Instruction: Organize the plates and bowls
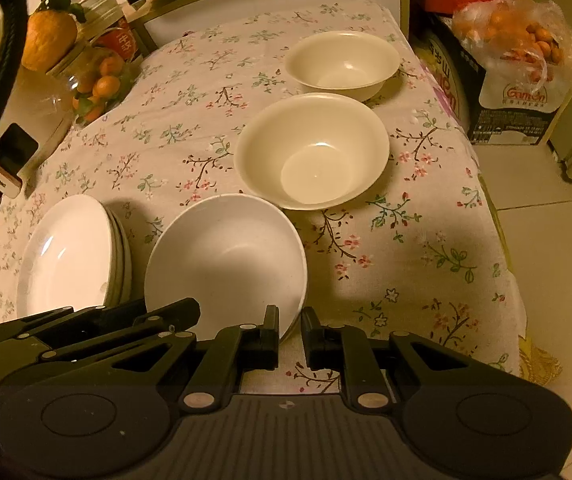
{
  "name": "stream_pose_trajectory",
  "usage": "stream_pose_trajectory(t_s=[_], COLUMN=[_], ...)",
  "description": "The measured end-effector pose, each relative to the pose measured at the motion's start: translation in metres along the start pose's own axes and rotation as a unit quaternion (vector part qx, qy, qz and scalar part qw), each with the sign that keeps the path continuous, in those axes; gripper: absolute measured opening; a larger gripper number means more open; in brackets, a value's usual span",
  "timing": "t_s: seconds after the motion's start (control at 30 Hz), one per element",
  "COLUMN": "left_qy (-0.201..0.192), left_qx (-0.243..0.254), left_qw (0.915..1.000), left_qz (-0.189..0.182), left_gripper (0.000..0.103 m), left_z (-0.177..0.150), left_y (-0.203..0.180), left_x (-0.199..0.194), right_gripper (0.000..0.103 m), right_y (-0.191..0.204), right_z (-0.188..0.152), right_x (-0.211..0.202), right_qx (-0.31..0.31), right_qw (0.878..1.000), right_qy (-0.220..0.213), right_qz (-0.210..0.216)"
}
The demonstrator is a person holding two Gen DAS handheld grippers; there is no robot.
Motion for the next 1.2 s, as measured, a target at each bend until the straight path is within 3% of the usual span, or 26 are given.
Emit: stream_pose_trajectory(t_s=[0.67,0.73,0.93,1.07,1.2], left_qy=[-0.021,-0.022,-0.041,-0.060,-0.072], left_qx=[-0.032,-0.037,-0.047,-0.038,-0.017], left_qw=[0.9993,0.9990,0.9978,0.9973,0.9972], left_qz=[-0.008,-0.014,-0.019,-0.017,-0.006], left_gripper=[0.030,0.031,0.041,0.050,0.051], left_z=[0.021,0.025,0.050,0.069,0.083], left_y=[0.008,0.007,0.006,0.000,-0.012], left_x=[-0.009,-0.011,-0.014,-0.008,0.001], right_gripper=[0.018,0.025,0.036,0.039,0.040], right_y=[-0.005,-0.006,-0.021,-0.036,-0.049], right_z=[0.011,0.016,0.039,0.055,0.066], right_x=[-0.012,-0.016,-0.036,-0.044,-0.041], right_qx=[0.008,0.008,0.032,0.055,0.074], right_qw=[1.000,1.000,0.998,0.995,0.993], right_qy=[-0.019,-0.024,-0.058,-0.081,-0.087], right_qz=[0.004,0.005,0.015,0.009,0.002])
Point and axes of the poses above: each gripper's, at about its wrist camera, not at the fingertips, and x roughly the way its jaws point, y to its left, z to its top, the point moved 8 cm from there along x, roughly the way its jaws point, and after that the axes turned 13 degrees about z, right-handed, at the moved point
